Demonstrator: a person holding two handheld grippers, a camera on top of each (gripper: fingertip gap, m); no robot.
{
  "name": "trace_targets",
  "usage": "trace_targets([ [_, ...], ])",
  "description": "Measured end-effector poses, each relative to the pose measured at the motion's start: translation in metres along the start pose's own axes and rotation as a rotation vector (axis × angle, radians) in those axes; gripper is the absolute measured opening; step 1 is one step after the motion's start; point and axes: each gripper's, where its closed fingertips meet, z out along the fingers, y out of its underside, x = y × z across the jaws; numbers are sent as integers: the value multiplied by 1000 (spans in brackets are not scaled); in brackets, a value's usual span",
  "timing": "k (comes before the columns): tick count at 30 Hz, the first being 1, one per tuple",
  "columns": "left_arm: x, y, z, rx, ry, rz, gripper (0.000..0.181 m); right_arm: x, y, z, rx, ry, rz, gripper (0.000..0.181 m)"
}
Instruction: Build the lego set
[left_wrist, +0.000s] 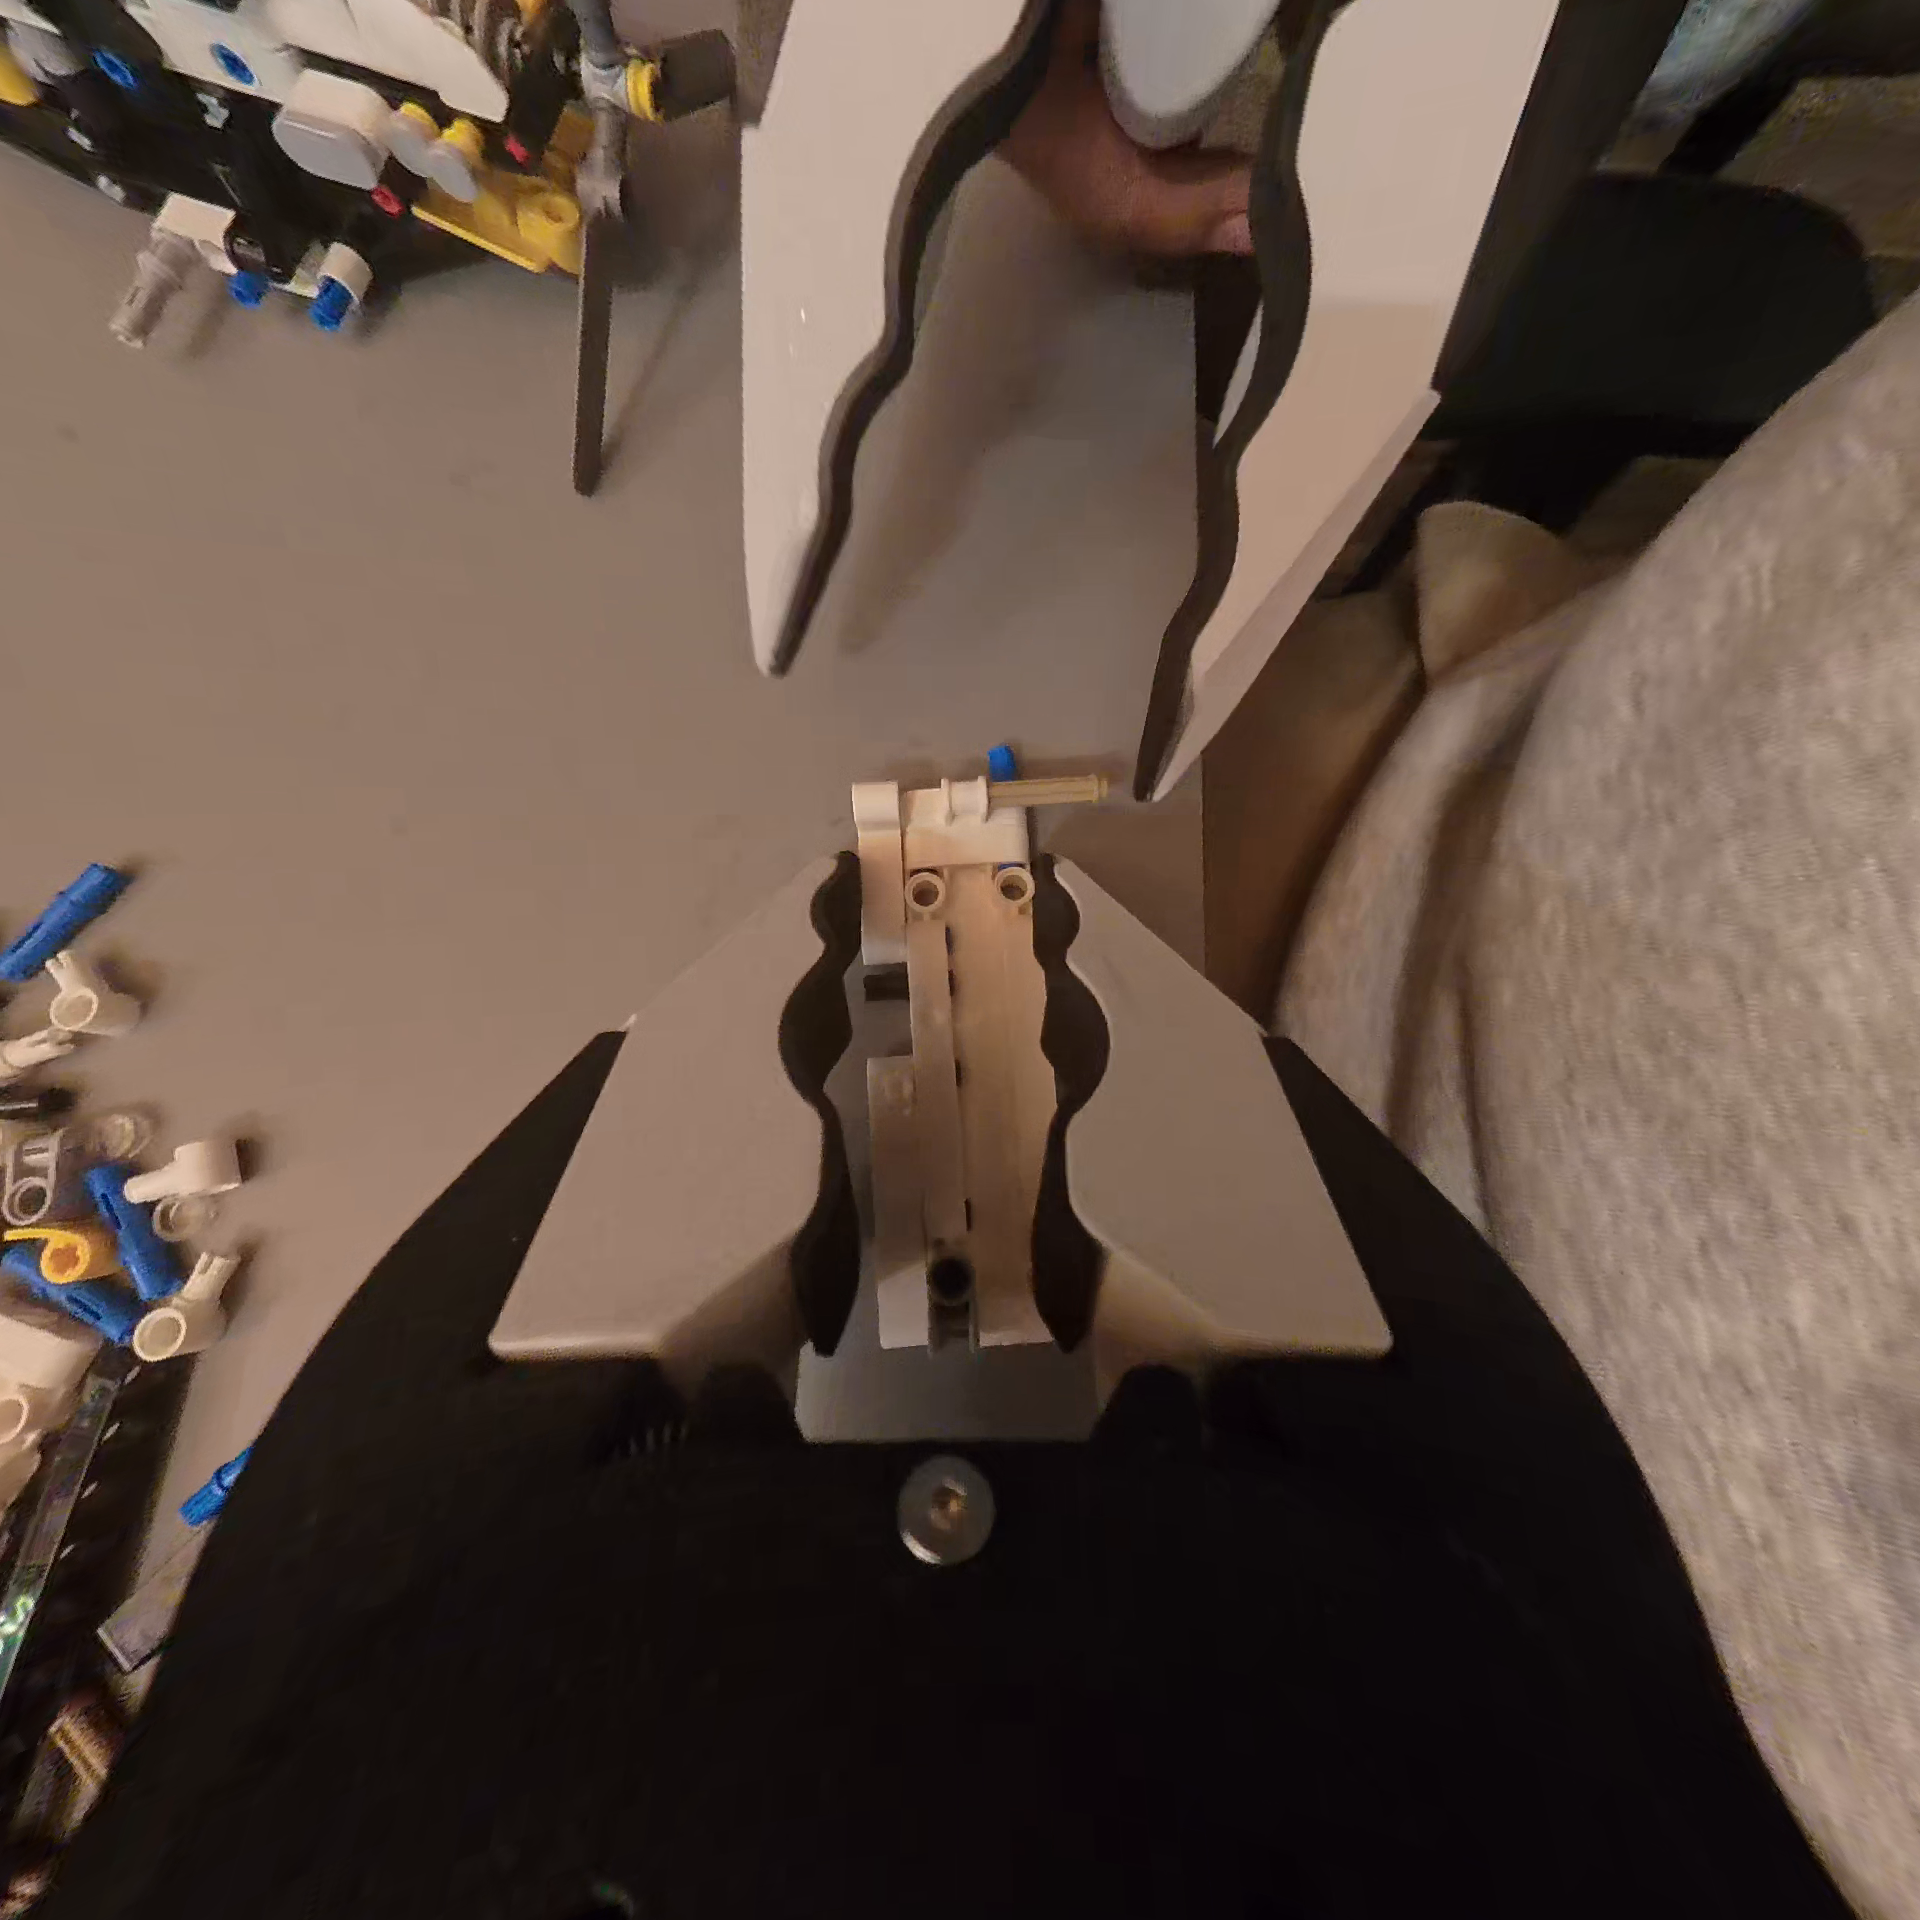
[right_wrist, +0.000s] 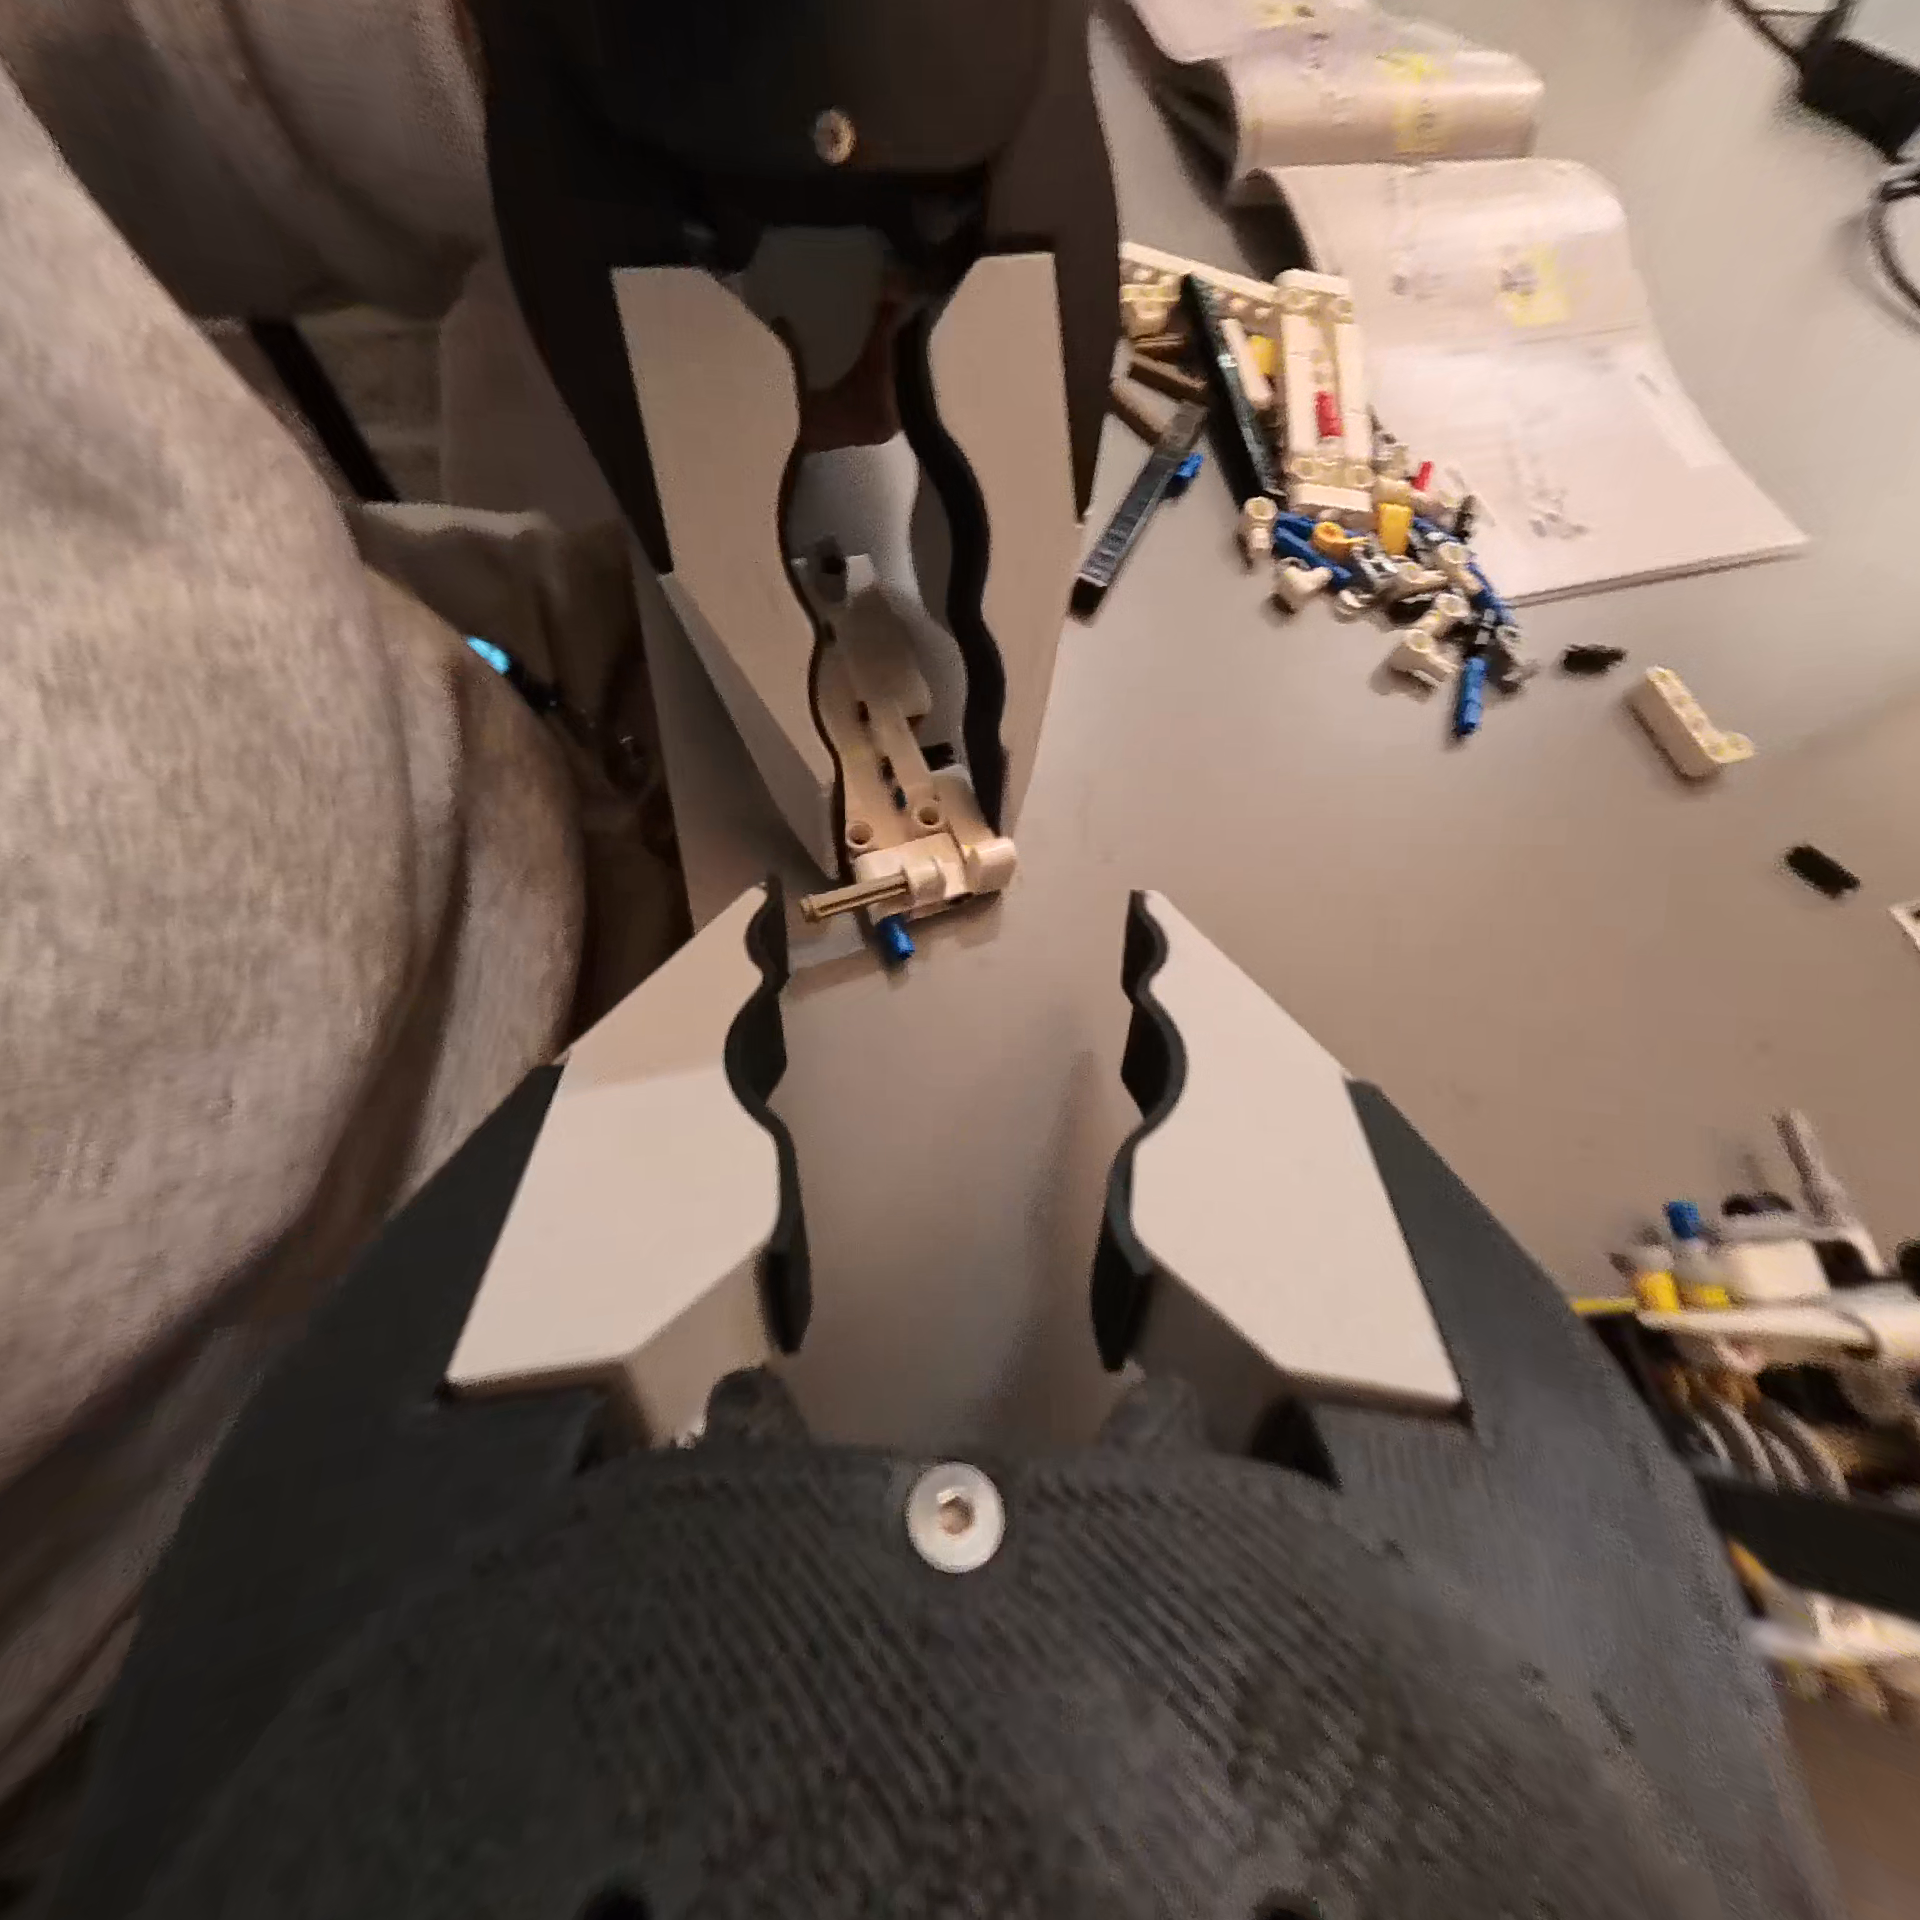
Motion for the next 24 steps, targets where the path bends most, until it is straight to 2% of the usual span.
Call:
trace_targets([
  [11,8,0,0,1,59,20,33,-18,0,10,-23,-217,-38,48],
  [24,8,0,1,1,55,25,33,-21,-1,8,-48,-291,-26,43],
])
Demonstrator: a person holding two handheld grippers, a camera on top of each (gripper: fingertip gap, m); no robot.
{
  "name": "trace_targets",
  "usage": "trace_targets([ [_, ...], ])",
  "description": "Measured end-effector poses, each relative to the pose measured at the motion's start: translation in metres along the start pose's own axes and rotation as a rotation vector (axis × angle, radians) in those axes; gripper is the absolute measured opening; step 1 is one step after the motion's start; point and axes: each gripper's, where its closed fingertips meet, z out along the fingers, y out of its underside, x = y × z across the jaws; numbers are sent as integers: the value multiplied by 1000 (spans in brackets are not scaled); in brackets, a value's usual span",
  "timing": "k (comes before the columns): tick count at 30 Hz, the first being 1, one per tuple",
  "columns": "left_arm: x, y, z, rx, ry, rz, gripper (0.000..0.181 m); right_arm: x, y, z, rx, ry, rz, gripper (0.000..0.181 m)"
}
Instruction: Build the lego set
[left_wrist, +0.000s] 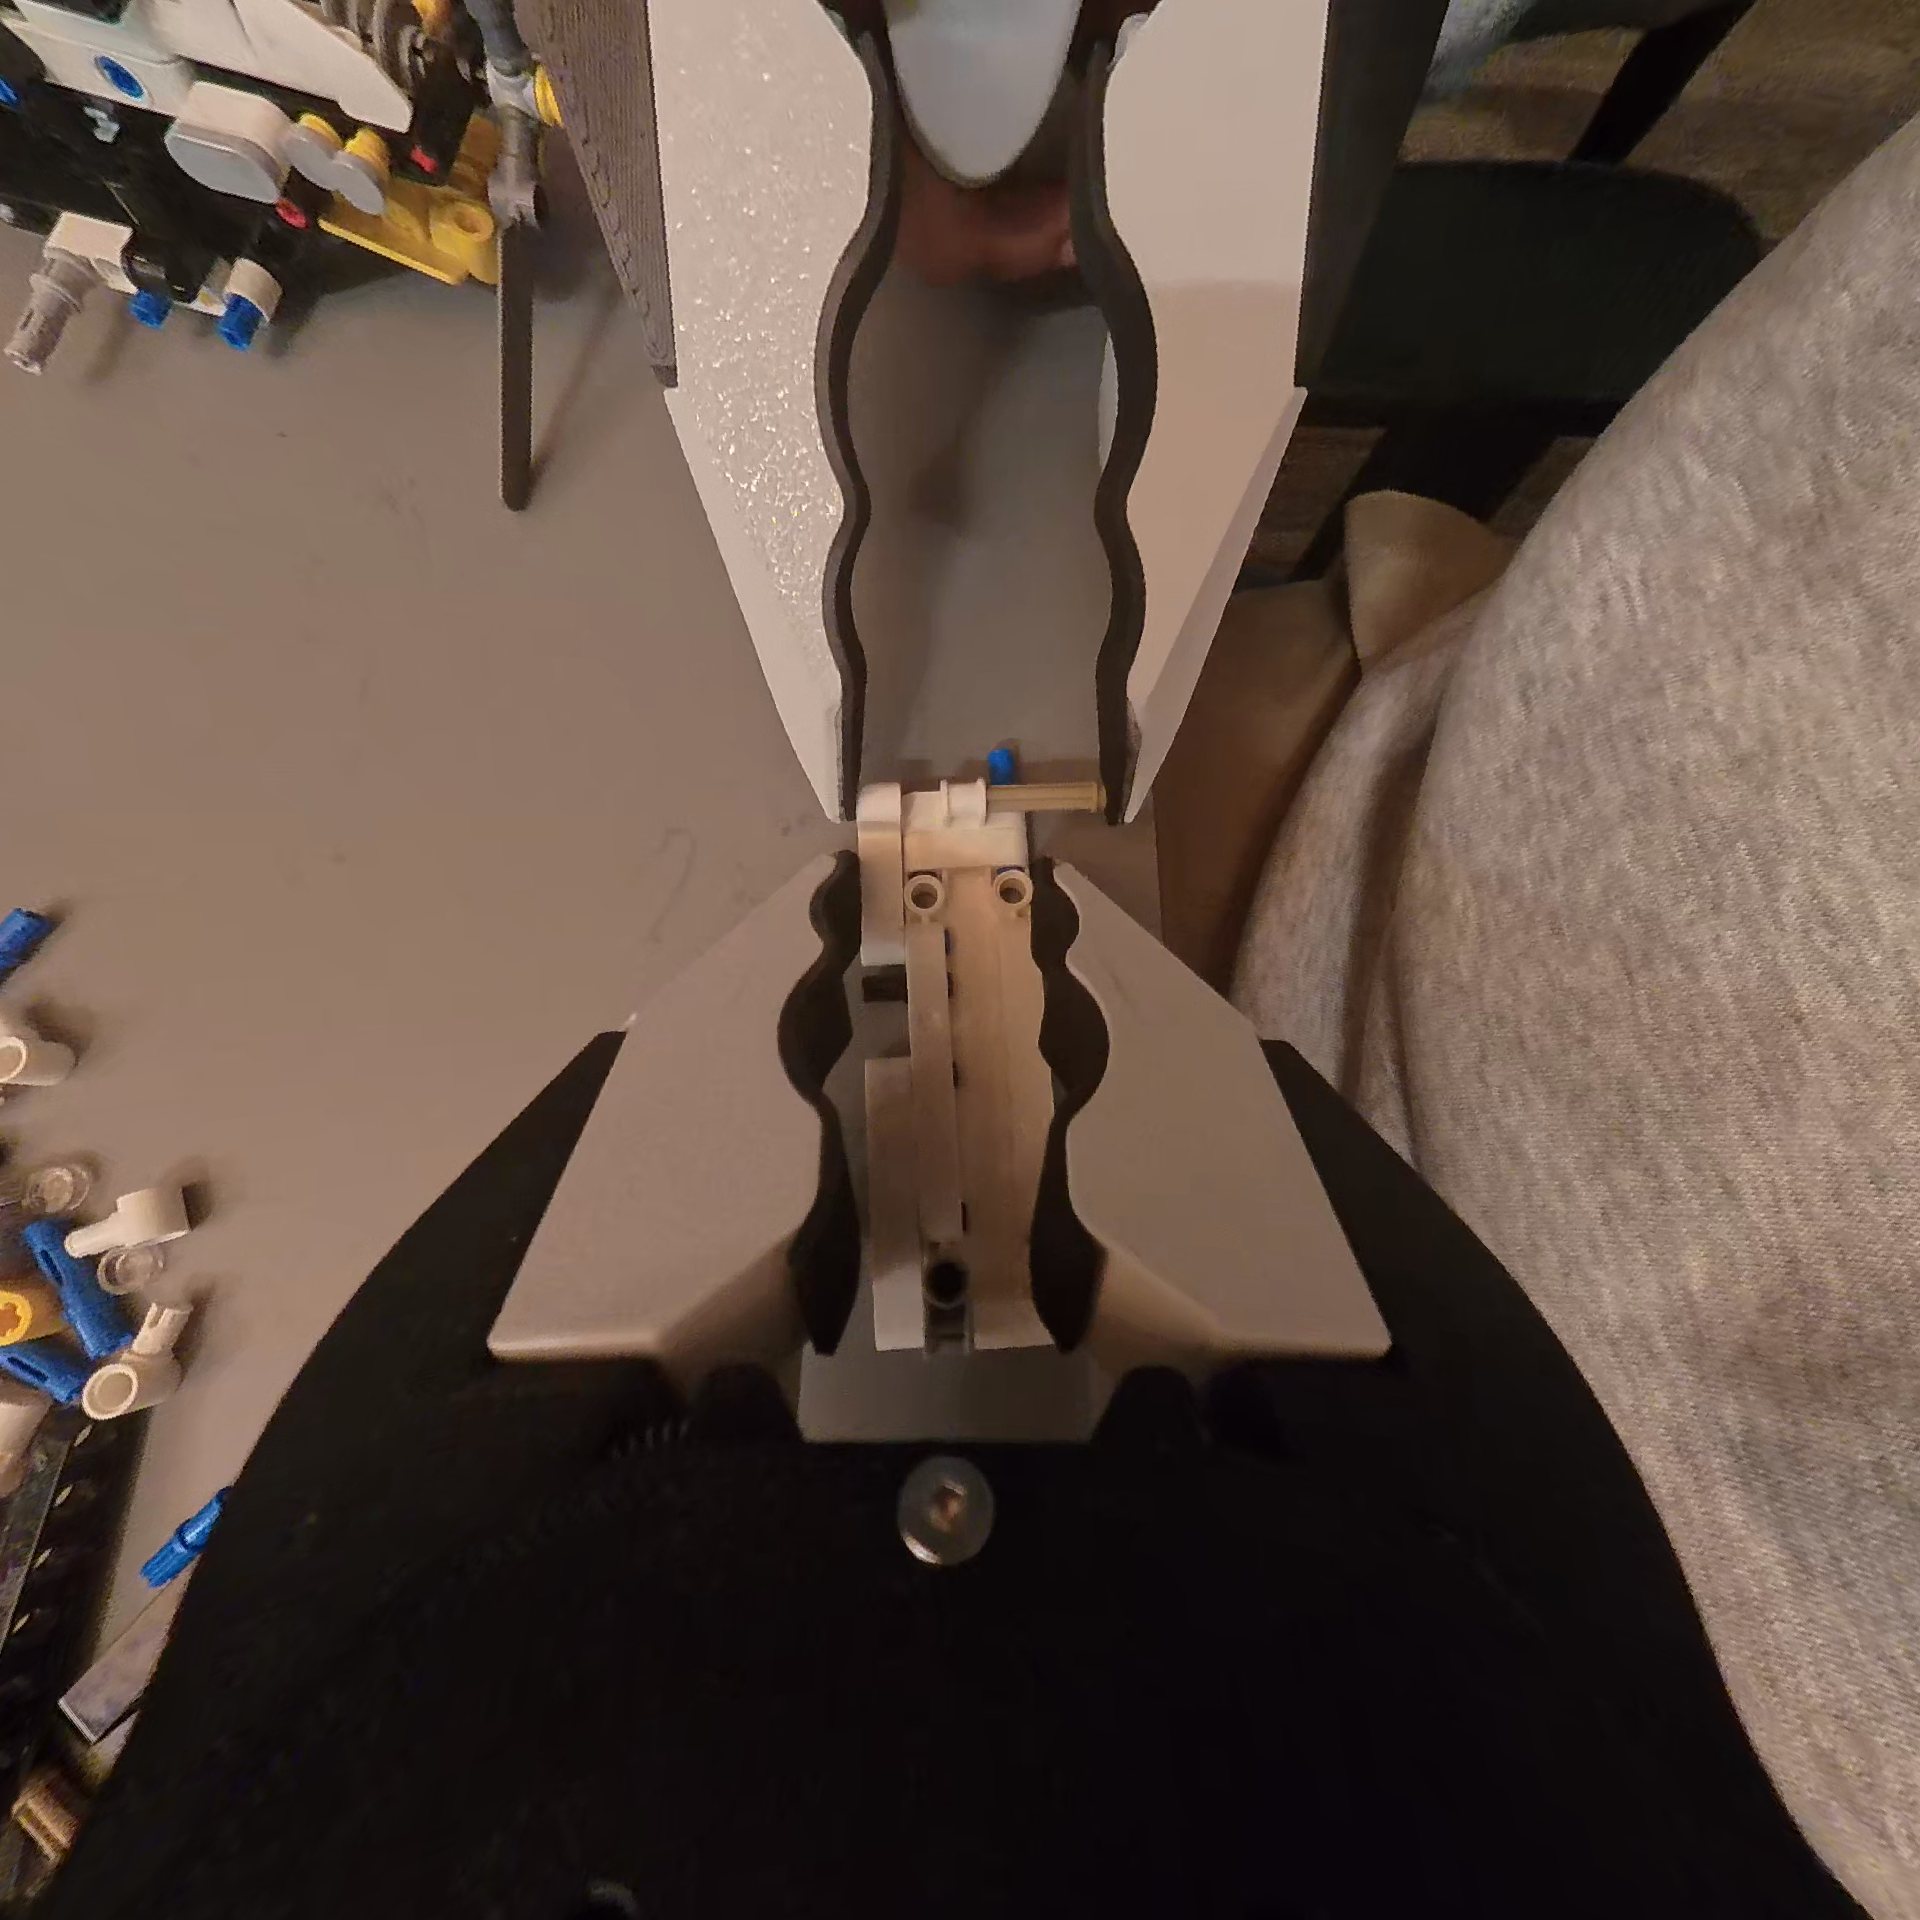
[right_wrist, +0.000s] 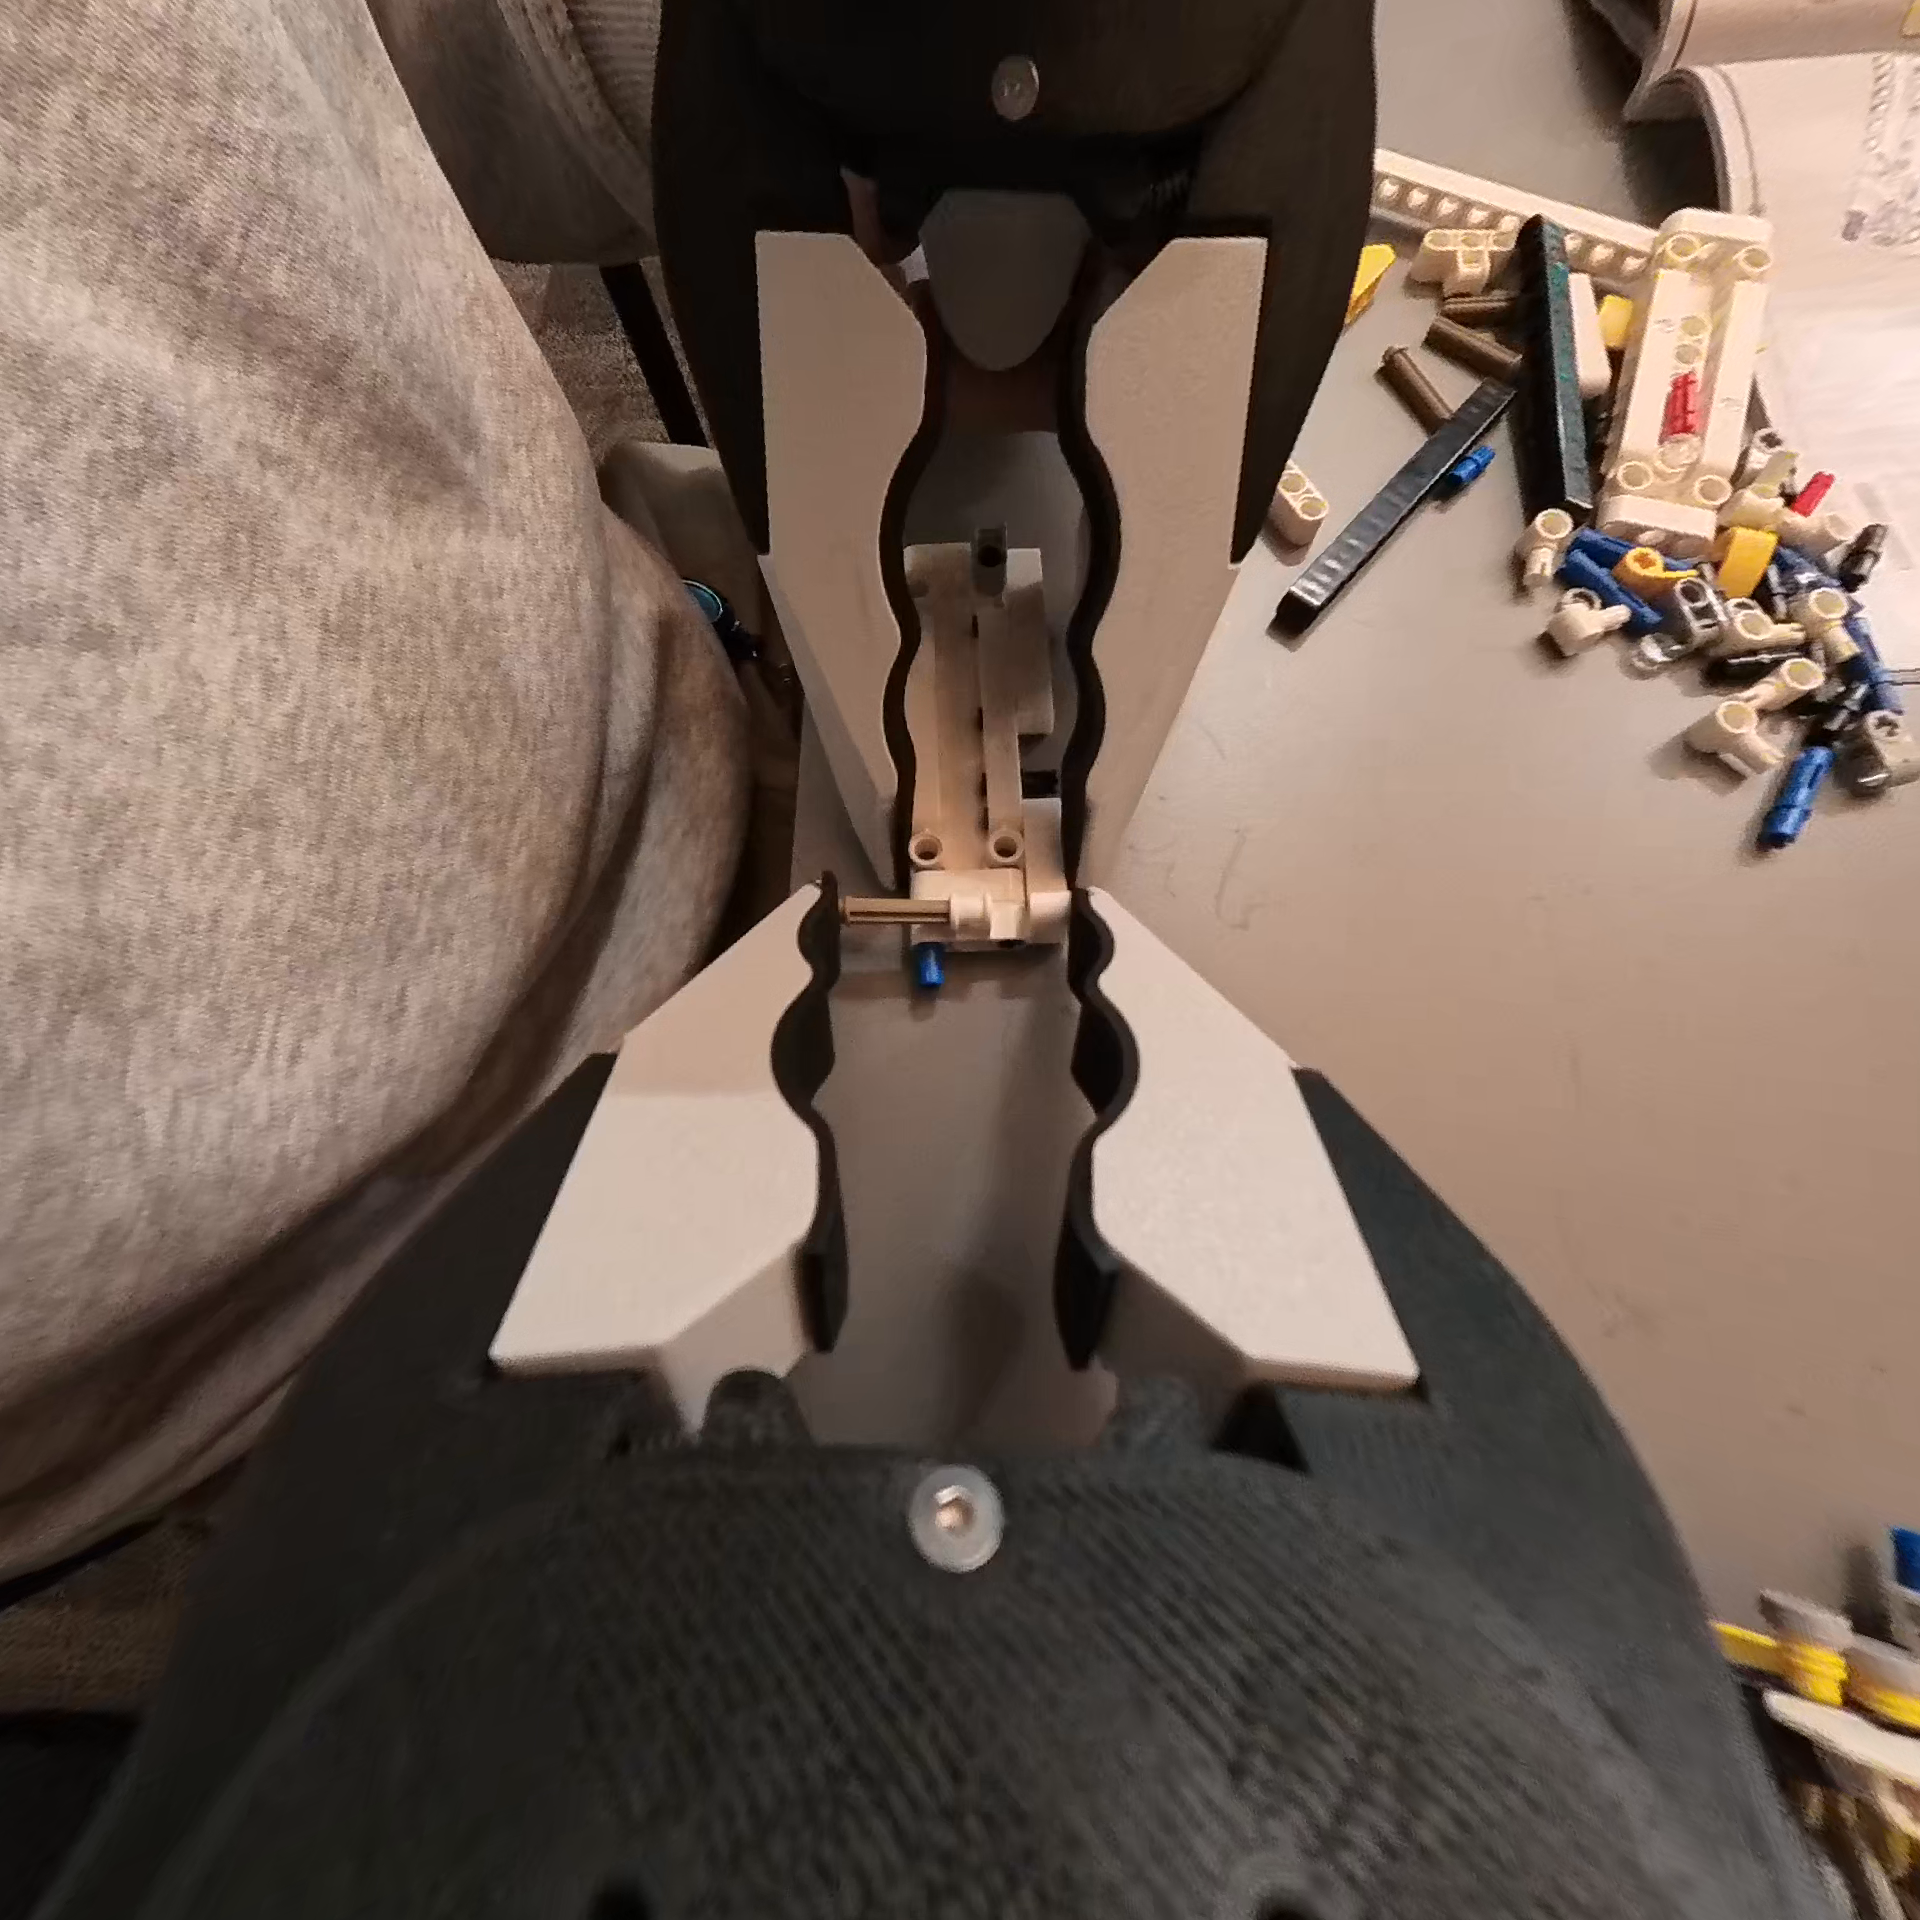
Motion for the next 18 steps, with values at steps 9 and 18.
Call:
trace_targets([
  [9,0,0,0,1,6,-4,33,-1,-1,-1,6,-13,-13,43],
  [18,0,0,-1,0,0,1,33,-2,-1,-1,17,-6,-1,42],
])
